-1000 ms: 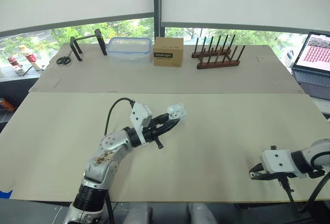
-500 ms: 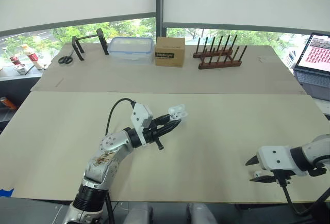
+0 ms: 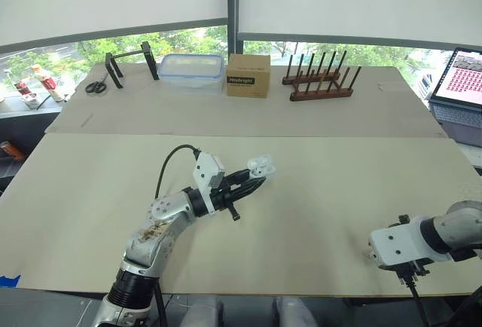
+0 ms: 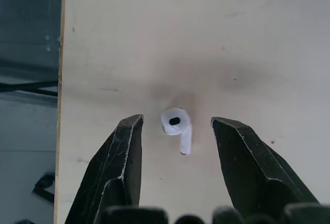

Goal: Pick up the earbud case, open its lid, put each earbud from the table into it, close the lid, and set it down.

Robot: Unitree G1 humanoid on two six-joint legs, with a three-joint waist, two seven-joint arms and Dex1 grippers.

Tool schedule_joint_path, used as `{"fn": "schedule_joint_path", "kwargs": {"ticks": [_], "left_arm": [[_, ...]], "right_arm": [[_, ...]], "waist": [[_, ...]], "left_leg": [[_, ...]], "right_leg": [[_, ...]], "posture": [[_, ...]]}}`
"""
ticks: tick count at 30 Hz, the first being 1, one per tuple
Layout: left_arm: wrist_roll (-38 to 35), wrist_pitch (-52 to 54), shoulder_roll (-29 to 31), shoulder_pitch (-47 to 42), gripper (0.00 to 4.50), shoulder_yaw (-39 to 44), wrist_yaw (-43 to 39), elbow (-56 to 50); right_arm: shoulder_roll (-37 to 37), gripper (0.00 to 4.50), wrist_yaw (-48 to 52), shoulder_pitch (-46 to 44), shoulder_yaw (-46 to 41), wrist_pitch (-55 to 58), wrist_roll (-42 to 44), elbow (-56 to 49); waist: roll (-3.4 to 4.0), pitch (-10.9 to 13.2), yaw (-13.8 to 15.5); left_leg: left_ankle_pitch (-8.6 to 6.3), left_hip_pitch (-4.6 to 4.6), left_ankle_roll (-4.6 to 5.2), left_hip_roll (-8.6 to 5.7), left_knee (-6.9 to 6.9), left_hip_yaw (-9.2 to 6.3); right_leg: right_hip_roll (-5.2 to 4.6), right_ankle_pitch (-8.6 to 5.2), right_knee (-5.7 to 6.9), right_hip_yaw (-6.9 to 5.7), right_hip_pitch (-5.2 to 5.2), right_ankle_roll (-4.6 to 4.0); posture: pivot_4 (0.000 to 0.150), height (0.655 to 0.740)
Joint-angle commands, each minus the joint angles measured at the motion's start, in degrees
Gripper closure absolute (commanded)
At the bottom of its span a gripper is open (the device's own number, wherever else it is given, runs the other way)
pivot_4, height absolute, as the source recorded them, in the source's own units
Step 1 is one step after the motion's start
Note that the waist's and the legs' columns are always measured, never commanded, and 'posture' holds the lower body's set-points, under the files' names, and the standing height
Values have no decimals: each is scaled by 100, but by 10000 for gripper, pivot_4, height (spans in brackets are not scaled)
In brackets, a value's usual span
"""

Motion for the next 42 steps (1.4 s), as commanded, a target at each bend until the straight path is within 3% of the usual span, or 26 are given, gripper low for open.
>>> {"fn": "schedule_joint_path", "kwargs": {"ticks": [1, 19, 26, 36, 42], "left_arm": [[-24, -137, 0, -69, 39027, 34, -43, -88], [-69, -62, 26, -97, 39028, 57, -7, -136], [-73, -47, 38, -111, 39027, 51, -10, -145], [-69, -60, 27, -120, 39027, 47, 3, -143], [-132, -114, -96, -347, 39027, 234, 126, 45]], "right_arm": [[54, 21083, -116, -176, 145, -360, -205, 134], [229, 21083, 93, -818, 761, -1023, -423, 827], [304, 41731, 333, -1001, 950, -979, -408, 882], [402, 41907, 311, -1101, 624, -545, -56, 581], [1310, 41907, -256, -1981, 90, 1131, 1021, 19]], "waist": [[0, 0, -2], [-4, 0, -35], [-16, -2, -93], [-18, -1, -138], [-8, 2, -112]], "left_leg": [[0, 0, 0, 0, 0, 0], [0, 9, 0, 2, 1, -2], [0, 14, 0, 5, 1, -2], [-1, 15, -1, 7, -2, -2], [-1, 4, -1, 3, -4, -3]], "right_leg": [[0, 0, 0, 0, 0, 0], [1, 0, -2, 0, 9, 0], [2, 1, -2, 0, 12, -1], [3, 1, -2, 0, 10, -2], [1, 1, 2, 5, -4, -1]], "posture": [[1500, 7400], [1500, 7400], [1500, 7400], [1500, 7400], [1500, 7400]]}}
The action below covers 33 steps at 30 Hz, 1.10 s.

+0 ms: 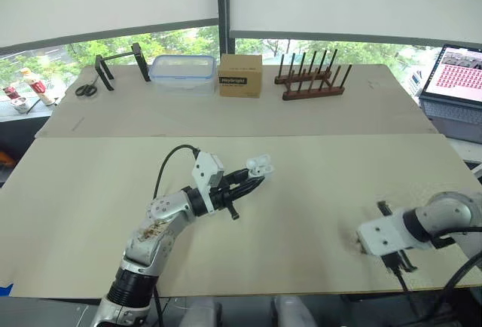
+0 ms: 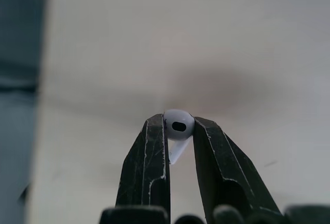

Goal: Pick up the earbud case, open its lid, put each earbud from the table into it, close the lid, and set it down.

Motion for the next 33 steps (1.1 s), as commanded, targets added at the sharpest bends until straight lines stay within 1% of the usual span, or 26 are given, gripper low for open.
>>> {"fn": "schedule_joint_path", "kwargs": {"ticks": [1, 4, 8, 12, 17, 19, 23, 27, 33], "left_arm": [[-136, -118, -102, -229, 39027, 224, 87, -4], [-173, -98, -180, -366, 39028, 289, 83, 107], [-195, -101, -193, -527, 39027, 322, -19, 233], [-198, -136, -178, -769, 39027, 331, -149, 419], [-395, 92, -119, -1059, 39028, 330, -408, 508], [-486, 209, -47, -1114, 39027, 316, -526, 458], [-553, 319, 42, -1173, 39027, 338, -595, 422], [-568, 355, 92, -1218, 39027, 359, -598, 423], [-575, 397, 114, -1213, 39027, 360, -571, 360]], "right_arm": [[510, 41907, -489, -581, -541, 1227, 842, -494], [1291, 41907, -1153, -983, -845, 2197, 1556, -902], [2261, 41907, -2139, -1332, -1159, 2868, 2170, -1474], [3135, 41907, -3128, -1572, -1156, 3062, 2311, -1745], [4097, 41907, -4113, -1734, -1081, 3128, 2419, -1739], [4313, 41907, -4337, -1701, -1042, 3111, 2439, -1724], [4457, 41907, -4504, -1596, -898, 2950, 2345, -1645], [4464, 41908, -4527, -1499, -720, 2754, 2238, -1546], [4274, 41908, -4461, -1181, -429, 2359, 1909, -1427]], "waist": [[0, 0, 13], [-1, 0, 48], [0, 0, 105], [0, 0, 127], [3, -2, 110], [4, -2, 102], [4, -3, 66], [4, -3, 41], [5, -3, 0]], "left_leg": [[0, -3, 0, 0, 0, -2], [0, -12, 0, -1, 1, -8], [0, -27, -1, -2, 4, -16], [3, -42, -5, -14, 8, -19], [5, -49, -7, -16, 5, -17], [10, -72, -14, -17, 6, -15], [12, -75, -16, -16, 5, -14], [12, -74, -16, -16, 5, -14], [12, -74, -16, -15, 4, -13]], "right_leg": [[0, 0, 0, -1, -2, 0], [-2, 0, -3, -4, -6, 0], [-5, 1, -1, -12, -15, 0], [-11, 2, 12, -14, -34, -1], [-9, 2, 24, -14, -54, -2], [-9, 6, 34, -12, -92, -7], [-6, 8, 39, -10, -100, -10], [-5, 7, 37, -10, -98, -10], [-3, 7, 35, -10, -98, -10]], "posture": [[1500, 7400], [1500, 7400], [1500, 7400], [1500, 7400], [1500, 7400], [1500, 7400], [1500, 7400], [1500, 7400], [1500, 7400]]}}
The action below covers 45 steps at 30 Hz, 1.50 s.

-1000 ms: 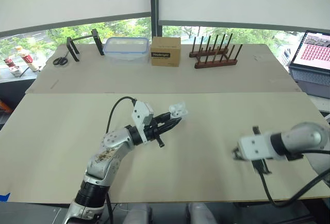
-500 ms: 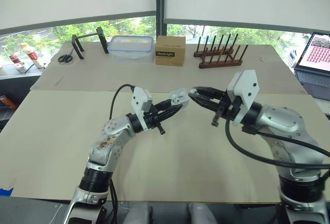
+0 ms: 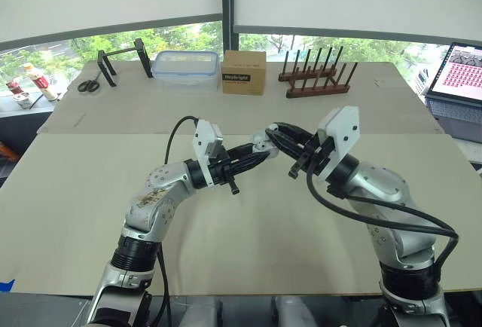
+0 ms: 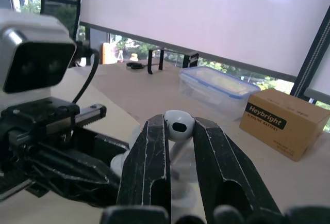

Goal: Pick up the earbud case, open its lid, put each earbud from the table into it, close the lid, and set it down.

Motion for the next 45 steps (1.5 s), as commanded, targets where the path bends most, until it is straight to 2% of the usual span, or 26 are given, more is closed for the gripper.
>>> {"fn": "schedule_joint_path", "kwargs": {"ticks": [1, 10, 15, 17, 20, 22, 27, 30, 33, 37, 38, 45], "left_arm": [[-103, -18, 20, -69, 39027, 80, -25, -240], [-133, -4, 23, -36, 39027, 72, -19, -315], [-109, -48, 26, -36, 39027, 47, -45, -336], [-91, -71, 32, -33, 39027, 29, -65, -335], [-32, -125, 86, -3, 39027, -48, -168, -340], [-23, -141, 111, 26, 39027, -69, -212, -347], [-56, -114, 132, 28, 39027, -66, -318, -243], [-175, 12, 207, -2, 39027, -242, -758, -148], [-304, 179, 313, -59, 39027, -590, -1430, -141], [-259, 138, 406, -202, 39027, -1080, -2232, -95], [-209, 69, 390, -262, 39027, -1172, -2373, -39], [-9, -216, 139, -572, 39027, -1195, -2469, 449]], "right_arm": [[-122, 41908, 23, 102, 70, -418, -233, -53], [-290, 41908, 113, 340, 344, -965, -698, 108], [-297, 41908, 201, 382, 373, -654, -441, -74], [-288, 31252, 207, 357, 287, -384, -210, -187], [-372, 21344, 208, 289, 13, 202, 247, -374], [-520, 21098, 242, 261, -320, 610, 639, -498], [-1240, 21098, 162, 40, -1694, 2118, 2242, -708], [-1801, 21098, 179, -108, -2176, 2677, 2803, -635], [-2431, 29062, 350, -249, -2070, 2917, 2843, -486], [-2970, 43491, 826, -488, -1391, 2877, 2699, -157], [-3065, 45000, 991, -582, -1192, 2887, 2695, -63], [-3395, 45000, 1766, -968, -669, 3263, 3171, 71]], "waist": [[0, 0, -11], [0, 0, -16], [0, 0, -16], [0, 0, -16], [0, 0, -12], [0, 0, -1], [0, 0, 4], [1, 0, 0], [3, 0, -12], [2, 0, -16], [2, 0, -16], [2, 0, -3]], "left_leg": [[0, 0, 0, 0, 0, 0], [0, 1, 0, 1, -1, 1], [0, 1, 0, 2, -1, 0], [0, 1, 0, 2, 0, 0], [0, 1, 0, 3, 0, 0], [0, 0, 0, 2, 0, -2], [-2, -1, 4, 1, 1, -2], [-3, 0, 5, 2, -2, 0], [-4, 0, 7, 7, -4, 6], [-4, 0, 9, 8, 0, 18], [-4, -1, 9, 8, 2, 21], [-5, -8, 11, 10, 5, 16]], "right_leg": [[0, 0, -1, 0, 1, 0], [2, 0, -3, 0, 1, 0], [2, 0, -2, 0, 1, 0], [2, 0, -2, 0, 1, 0], [2, 0, -2, 0, 2, 0], [1, 0, -3, 0, 3, 0], [-2, 0, -6, 0, 7, 0], [0, 0, -6, 0, 6, 0], [4, -1, -7, -1, 7, -1], [4, -1, -10, -1, 12, -1], [4, -1, -10, -1, 12, -1], [4, -1, -15, -3, 8, 0]], "posture": [[1500, 7400], [1500, 7400], [1500, 7400], [1500, 7400], [1500, 7400], [1500, 7400], [1500, 7400], [1500, 7400], [1500, 7400], [1500, 7400], [1500, 7400], [1500, 7400]]}}
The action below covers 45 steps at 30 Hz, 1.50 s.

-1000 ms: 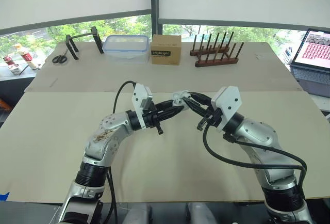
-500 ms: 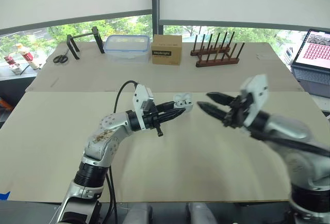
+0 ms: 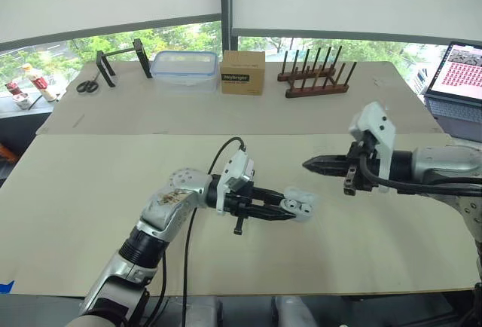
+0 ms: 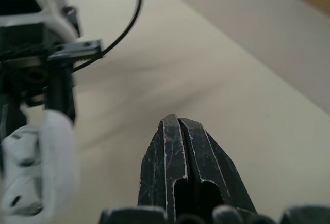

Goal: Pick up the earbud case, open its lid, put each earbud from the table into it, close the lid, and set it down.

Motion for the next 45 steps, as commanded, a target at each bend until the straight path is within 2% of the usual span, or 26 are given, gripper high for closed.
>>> {"fn": "schedule_joint_path", "kwargs": {"ticks": [1, 8, 17, 21, 24, 29, 41, 45], "left_arm": [[13, -160, -155, -152, 39028, 100, 50, 57], [175, -331, -200, -164, 39027, 176, 159, 221], [85, -75, -241, -158, 39027, 336, 267, 219], [236, -204, -214, -122, 39027, 287, 230, 285], [262, -250, -255, -120, 39027, 279, 263, 316], [241, -274, -319, -120, 39027, 307, 328, 261], [32, -20, -412, -99, 39027, 462, 621, 36], [-170, 788, -305, -85, 39027, 479, 774, 81]], "right_arm": [[-177, 45000, 366, -165, -99, 316, 504, -113], [-449, 45000, 633, -2, -387, 743, 1382, -378], [-418, 45000, 305, 569, -494, 486, 1293, -619], [-137, 45000, -139, 411, -1089, 677, 2312, -445], [159, 45000, -850, 265, -1212, 619, 2700, -212], [310, 45000, -1252, 276, -801, 513, 2154, -225], [-129, 45000, -580, 962, -487, 315, 1748, -697], [-104, 45000, -533, 984, -637, 226, 1771, -676]], "waist": [[0, 0, 7], [0, 0, 13], [0, 0, 56], [-1, 0, 68], [-1, 0, 79], [-1, 0, 82], [-1, 0, 93], [-1, 0, 91]], "left_leg": [[0, 0, 1, 0, 0, -4], [-1, -1, 2, 3, 3, -7], [-1, -1, 2, 3, 6, -5], [-1, -2, 2, 2, 6, -6], [-1, 0, 2, 3, 6, -7], [-1, -3, 2, 2, 6, -7], [-1, -5, 2, 2, 9, -6], [-1, -3, 2, 3, 9, -8]], "right_leg": [[-2, 0, 0, 0, 1, 0], [0, 0, 3, 0, -2, 0], [-1, 0, 5, 0, -2, 1], [-1, 0, 6, 0, -4, 1], [-1, 0, 5, 0, 0, 0], [0, 1, 7, 0, -4, 0], [0, 1, 6, -2, -3, 1], [1, 1, 7, -2, -2, 1]], "posture": [[1500, 7400], [1500, 7400], [1500, 7400], [1500, 7400], [1500, 7400], [1500, 7400], [1500, 7400], [1500, 7400]]}}
